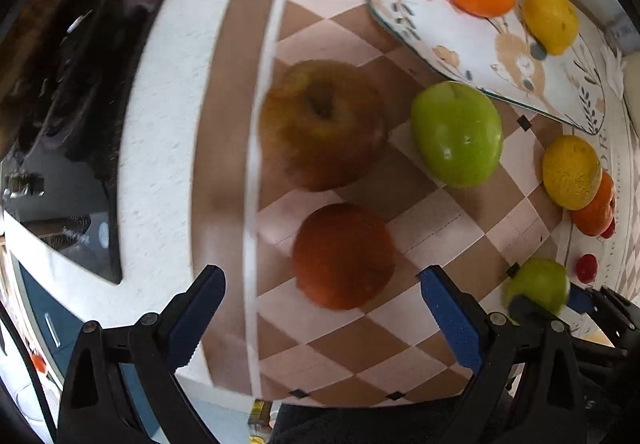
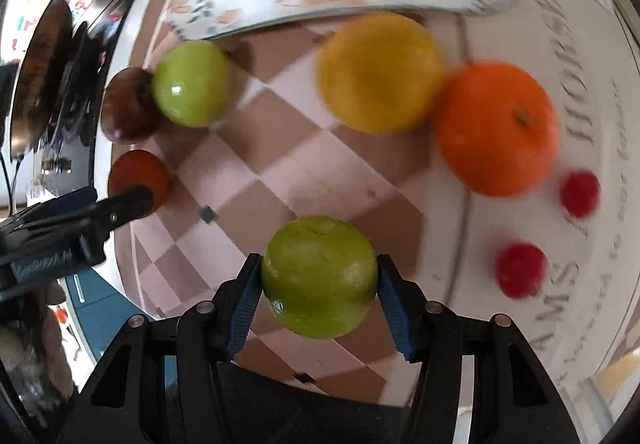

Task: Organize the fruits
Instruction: 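Grasp the red-orange fruit with the left tool while the right tool grasps a green apple, then place both held fruits onto the floral plate and open both tools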

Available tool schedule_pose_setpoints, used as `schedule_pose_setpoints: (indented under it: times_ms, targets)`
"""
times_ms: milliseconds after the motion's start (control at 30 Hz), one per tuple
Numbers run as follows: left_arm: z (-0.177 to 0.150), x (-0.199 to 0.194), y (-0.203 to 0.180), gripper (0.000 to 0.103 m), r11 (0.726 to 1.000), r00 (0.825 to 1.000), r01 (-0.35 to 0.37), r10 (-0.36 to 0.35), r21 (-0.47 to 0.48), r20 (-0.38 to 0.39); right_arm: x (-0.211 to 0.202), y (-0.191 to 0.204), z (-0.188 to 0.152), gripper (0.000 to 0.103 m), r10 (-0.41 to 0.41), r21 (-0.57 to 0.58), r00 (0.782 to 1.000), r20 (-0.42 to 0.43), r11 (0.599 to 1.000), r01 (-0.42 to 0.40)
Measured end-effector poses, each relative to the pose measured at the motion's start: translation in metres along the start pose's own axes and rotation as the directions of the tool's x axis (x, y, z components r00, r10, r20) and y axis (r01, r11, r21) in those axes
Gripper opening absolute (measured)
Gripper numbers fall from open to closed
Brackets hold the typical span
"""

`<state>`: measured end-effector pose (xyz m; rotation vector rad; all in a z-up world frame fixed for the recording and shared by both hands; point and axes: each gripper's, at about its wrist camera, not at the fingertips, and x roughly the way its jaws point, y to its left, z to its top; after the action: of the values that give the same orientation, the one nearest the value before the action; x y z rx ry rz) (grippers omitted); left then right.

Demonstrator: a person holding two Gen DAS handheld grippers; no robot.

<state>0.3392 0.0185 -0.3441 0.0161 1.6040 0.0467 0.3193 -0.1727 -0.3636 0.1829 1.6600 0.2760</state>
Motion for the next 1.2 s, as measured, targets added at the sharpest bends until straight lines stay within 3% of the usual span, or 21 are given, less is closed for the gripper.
schedule_pose_setpoints:
  times_ms: [100,167,233,333,467,567,700,833,1033,1200]
  targets:
    - [0.001,0.007,-0.01,0.077,0.999,1.0,-0.025,0.025,0.04,0.01,-0.003,-0.006,-0.001,0.059,-0.007,0.017,1.0,0.004,1.0,0.007]
    - [0.0,0.011,-0.016,0.057,0.997,0.999,-0.041,0.041,0.072,0.01,-0.004,-0.006,-0.002,0.059,-0.005,0.021,1.0,0.004,1.0,0.005]
    - [-0.004,0.017,-0.019,0.051,0.994,0.999,-0.054,0.053,0.093,0.013,-0.005,-0.006,-0.003,0.059,-0.006,0.02,1.0,0.004,1.0,0.006]
    - [-0.009,0.017,-0.024,0.051,0.993,0.998,-0.055,0.052,0.106,0.03,-0.007,-0.008,-0.004,0.06,0.003,0.031,1.0,-0.002,1.0,-0.003]
    - [-0.026,0.005,-0.037,0.051,0.991,0.999,-0.006,0.001,0.13,0.038,-0.011,-0.022,-0.008,0.063,0.001,0.031,1.0,0.001,1.0,-0.001]
    - [-0.039,0.004,-0.047,0.051,0.991,0.999,0.042,-0.045,0.129,0.022,-0.009,-0.023,-0.011,0.064,-0.006,0.022,1.0,-0.011,1.0,0.007]
    - [-0.045,0.017,-0.054,0.051,0.992,0.999,0.052,-0.052,0.111,-0.002,-0.008,-0.027,-0.012,0.064,-0.004,0.042,1.0,-0.001,0.999,0.004]
    - [-0.047,0.024,-0.054,0.051,0.992,0.999,0.053,-0.053,0.111,0.0,-0.008,-0.031,-0.01,0.064,0.011,0.07,1.0,0.009,0.997,-0.011]
    - [-0.042,0.028,-0.043,0.051,0.993,0.998,0.057,-0.057,0.108,0.0,-0.003,-0.025,-0.01,0.059,-0.012,0.016,1.0,0.003,1.0,0.012]
    - [-0.032,-0.006,-0.041,0.051,0.991,0.994,0.101,-0.104,0.088,0.027,-0.022,-0.024,-0.009,0.059,0.03,0.029,0.998,0.048,0.999,-0.031]
